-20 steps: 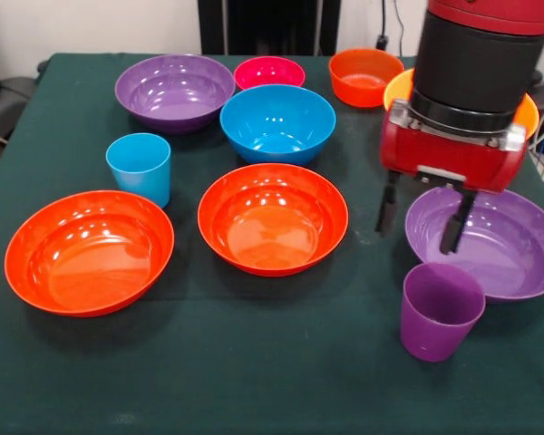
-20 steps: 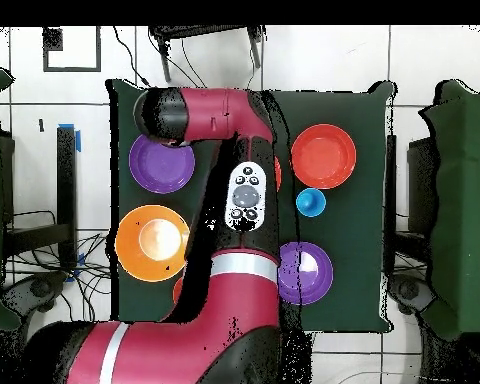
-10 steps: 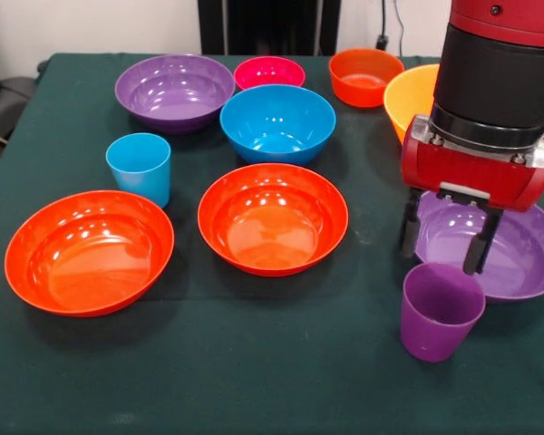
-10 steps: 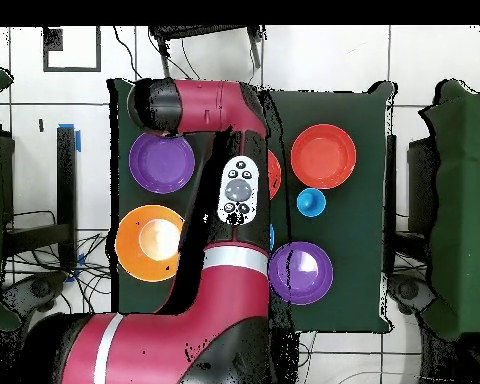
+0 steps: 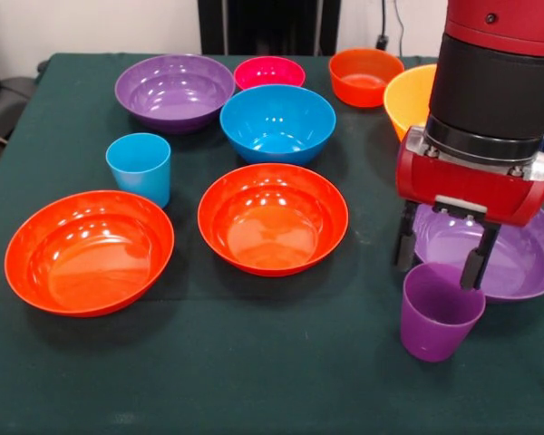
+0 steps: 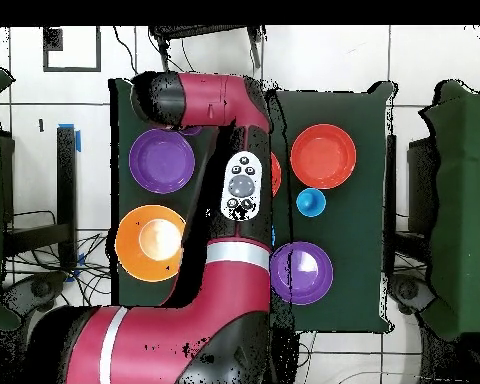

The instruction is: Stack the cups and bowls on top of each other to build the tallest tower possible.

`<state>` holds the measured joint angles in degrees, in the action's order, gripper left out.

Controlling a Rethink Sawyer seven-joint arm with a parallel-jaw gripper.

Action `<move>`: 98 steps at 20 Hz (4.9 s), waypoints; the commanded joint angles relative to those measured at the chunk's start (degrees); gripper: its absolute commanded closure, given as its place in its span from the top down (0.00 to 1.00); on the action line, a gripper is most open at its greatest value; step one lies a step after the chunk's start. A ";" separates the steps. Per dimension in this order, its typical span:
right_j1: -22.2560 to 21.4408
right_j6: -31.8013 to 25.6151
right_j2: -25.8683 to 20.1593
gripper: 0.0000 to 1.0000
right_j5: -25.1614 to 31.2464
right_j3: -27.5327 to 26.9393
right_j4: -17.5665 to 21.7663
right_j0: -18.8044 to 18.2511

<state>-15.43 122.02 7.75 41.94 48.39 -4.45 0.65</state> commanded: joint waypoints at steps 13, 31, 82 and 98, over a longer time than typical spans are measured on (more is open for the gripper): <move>-1.70 2.82 -2.66 1.00 2.78 8.08 0.85 -0.94; -3.91 2.92 -3.13 1.00 -4.20 15.61 2.19 -1.11; 0.85 8.02 -1.25 1.00 -16.48 17.05 0.89 1.49; 1.33 8.47 -2.12 1.00 -17.62 19.37 -0.27 1.72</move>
<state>-17.15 122.02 9.60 26.18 61.41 -4.47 1.49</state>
